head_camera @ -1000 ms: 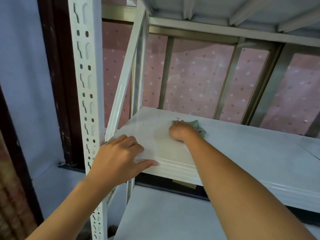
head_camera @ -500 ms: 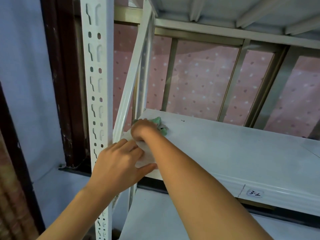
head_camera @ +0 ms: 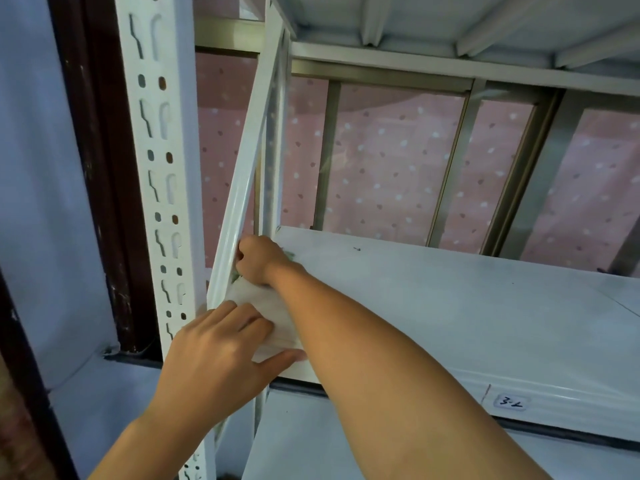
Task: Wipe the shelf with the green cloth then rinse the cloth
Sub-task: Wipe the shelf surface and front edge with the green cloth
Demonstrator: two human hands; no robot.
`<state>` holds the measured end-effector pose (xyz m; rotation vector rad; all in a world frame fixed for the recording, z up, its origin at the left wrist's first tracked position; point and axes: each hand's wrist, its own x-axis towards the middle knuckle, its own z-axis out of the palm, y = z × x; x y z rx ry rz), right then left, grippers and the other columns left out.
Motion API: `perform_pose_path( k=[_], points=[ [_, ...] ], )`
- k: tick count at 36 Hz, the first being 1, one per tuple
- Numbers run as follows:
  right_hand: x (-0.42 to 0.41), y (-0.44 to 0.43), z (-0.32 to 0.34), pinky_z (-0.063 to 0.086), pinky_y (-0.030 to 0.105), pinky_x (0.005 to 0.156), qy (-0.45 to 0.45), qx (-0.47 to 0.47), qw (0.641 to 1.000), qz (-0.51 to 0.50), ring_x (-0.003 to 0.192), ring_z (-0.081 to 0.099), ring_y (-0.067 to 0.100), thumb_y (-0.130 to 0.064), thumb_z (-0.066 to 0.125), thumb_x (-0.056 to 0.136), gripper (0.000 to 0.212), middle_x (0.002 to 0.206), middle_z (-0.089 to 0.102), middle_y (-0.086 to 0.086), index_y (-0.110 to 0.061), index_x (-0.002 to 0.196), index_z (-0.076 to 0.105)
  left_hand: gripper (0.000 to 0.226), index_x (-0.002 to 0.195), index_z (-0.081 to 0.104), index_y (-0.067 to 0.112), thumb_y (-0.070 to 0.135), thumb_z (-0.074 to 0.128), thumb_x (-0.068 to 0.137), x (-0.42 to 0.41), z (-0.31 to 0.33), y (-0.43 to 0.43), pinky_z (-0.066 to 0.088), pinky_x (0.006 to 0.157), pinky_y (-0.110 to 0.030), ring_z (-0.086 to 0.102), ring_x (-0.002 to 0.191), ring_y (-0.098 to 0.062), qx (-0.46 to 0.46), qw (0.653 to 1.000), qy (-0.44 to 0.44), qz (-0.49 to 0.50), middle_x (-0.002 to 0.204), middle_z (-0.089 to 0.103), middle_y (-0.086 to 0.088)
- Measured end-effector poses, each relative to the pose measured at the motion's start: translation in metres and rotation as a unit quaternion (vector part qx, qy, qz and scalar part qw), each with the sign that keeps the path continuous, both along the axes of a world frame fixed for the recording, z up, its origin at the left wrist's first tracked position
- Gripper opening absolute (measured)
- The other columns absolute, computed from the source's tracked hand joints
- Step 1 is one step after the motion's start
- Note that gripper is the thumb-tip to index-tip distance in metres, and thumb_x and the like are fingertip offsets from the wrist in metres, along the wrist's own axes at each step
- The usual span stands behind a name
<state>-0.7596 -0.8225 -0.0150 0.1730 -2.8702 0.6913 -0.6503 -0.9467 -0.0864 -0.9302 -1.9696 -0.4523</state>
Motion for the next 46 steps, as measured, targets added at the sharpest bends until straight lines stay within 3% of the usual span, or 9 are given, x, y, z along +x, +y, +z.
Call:
perform_pose_path(
  k=[4, 6, 9, 14, 19, 22, 25, 33, 46],
  points=[
    [-0.008, 0.006, 0.000, 0.039, 0.031, 0.076, 0.019, -0.028, 0.999, -0.003, 0.081, 0.051, 0.025, -0.006, 0.049, 0.101, 0.034, 0.073, 0.049, -0.001, -0.013, 0.069, 0.043, 0.059, 0.072, 0.071, 0.018, 0.072, 0.053, 0.086, -0.002, 0.003, -0.001, 0.051, 0.055, -0.035, 0.062, 0.066, -0.020, -0.021, 1.000, -0.006, -0.001, 0.075, 0.065, 0.005],
    [-0.014, 0.010, 0.005, 0.041, 0.033, 0.076, 0.016, -0.018, 1.000, 0.006, 0.085, 0.054, 0.029, -0.007, 0.049, 0.101, 0.016, 0.086, 0.057, 0.007, -0.006, 0.088, 0.056, 0.056, 0.074, 0.072, 0.020, 0.073, 0.054, 0.084, -0.003, 0.005, 0.000, 0.051, 0.056, -0.033, 0.062, 0.068, -0.019, -0.028, 1.000, -0.012, -0.007, 0.076, 0.064, 0.007],
    [-0.026, 0.019, 0.008, 0.049, 0.041, 0.089, -0.008, 0.034, 0.999, 0.000, 0.099, 0.062, 0.036, -0.011, 0.049, 0.102, 0.023, 0.109, 0.066, 0.018, 0.001, 0.113, 0.066, 0.058, 0.077, 0.074, 0.022, 0.073, 0.048, 0.086, -0.003, 0.008, 0.003, 0.050, 0.057, -0.029, 0.061, 0.069, -0.016, -0.033, 0.999, -0.028, -0.016, 0.078, 0.063, 0.009],
    [-0.038, 0.027, 0.004, 0.053, 0.046, 0.096, -0.044, 0.095, 0.994, -0.039, 0.105, 0.064, 0.038, -0.017, 0.052, 0.097, 0.024, 0.111, 0.066, 0.015, -0.004, 0.109, 0.067, 0.041, 0.086, 0.075, 0.026, 0.063, 0.061, 0.079, 0.000, 0.017, 0.012, 0.047, 0.066, -0.022, 0.063, 0.078, -0.013, -0.057, 0.994, -0.068, -0.057, 0.090, 0.065, 0.011],
    [-0.046, 0.029, -0.001, 0.047, 0.039, 0.102, -0.100, 0.105, 0.986, -0.081, 0.120, 0.058, 0.036, -0.029, 0.049, 0.101, 0.041, 0.136, 0.060, 0.014, -0.007, 0.133, 0.060, 0.040, 0.083, 0.075, 0.023, 0.061, 0.064, 0.079, 0.006, 0.033, 0.039, 0.049, 0.062, -0.032, 0.056, 0.073, -0.014, -0.078, 0.989, -0.082, -0.094, 0.083, 0.061, 0.007],
    [-0.051, 0.033, -0.002, 0.038, 0.047, 0.114, -0.124, 0.124, 0.981, -0.078, 0.133, 0.049, 0.036, -0.031, 0.041, 0.104, 0.049, 0.150, 0.049, 0.013, -0.009, 0.147, 0.049, 0.041, 0.080, 0.074, 0.023, 0.063, 0.064, 0.078, 0.001, 0.038, 0.043, 0.049, 0.058, -0.035, 0.055, 0.070, -0.016, -0.072, 0.988, -0.087, -0.104, 0.079, 0.059, 0.006],
    [-0.063, 0.039, -0.005, 0.028, 0.055, 0.118, -0.135, 0.144, 0.977, -0.079, 0.146, 0.033, 0.036, -0.044, 0.026, 0.096, 0.069, 0.165, 0.029, 0.008, -0.017, 0.159, 0.029, 0.060, 0.088, 0.075, 0.027, 0.082, 0.058, 0.072, -0.005, 0.036, 0.038, 0.051, 0.061, -0.035, 0.058, 0.076, -0.015, -0.100, 0.985, -0.111, -0.083, 0.085, 0.062, 0.009],
    [-0.073, 0.055, -0.009, 0.016, 0.063, 0.120, -0.149, 0.153, 0.970, -0.116, 0.153, 0.010, 0.040, -0.045, 0.020, 0.101, 0.068, 0.170, 0.003, 0.005, -0.021, 0.163, 0.008, 0.068, 0.077, 0.076, 0.029, 0.090, 0.048, 0.070, -0.003, 0.031, 0.034, 0.045, 0.054, -0.027, 0.058, 0.067, -0.013, -0.091, 0.987, -0.123, -0.051, 0.073, 0.059, 0.011],
    [-0.076, 0.120, -0.014, 0.002, 0.051, 0.125, -0.156, 0.137, 0.960, -0.187, 0.156, -0.001, 0.030, -0.048, 0.010, 0.105, 0.067, 0.170, -0.008, 0.003, -0.016, 0.162, -0.003, 0.068, 0.077, 0.076, 0.031, 0.092, 0.049, 0.064, -0.001, 0.043, 0.038, 0.035, 0.051, -0.017, 0.059, 0.065, -0.008, -0.124, 0.980, -0.151, -0.038, 0.073, 0.060, 0.015]
  ],
)
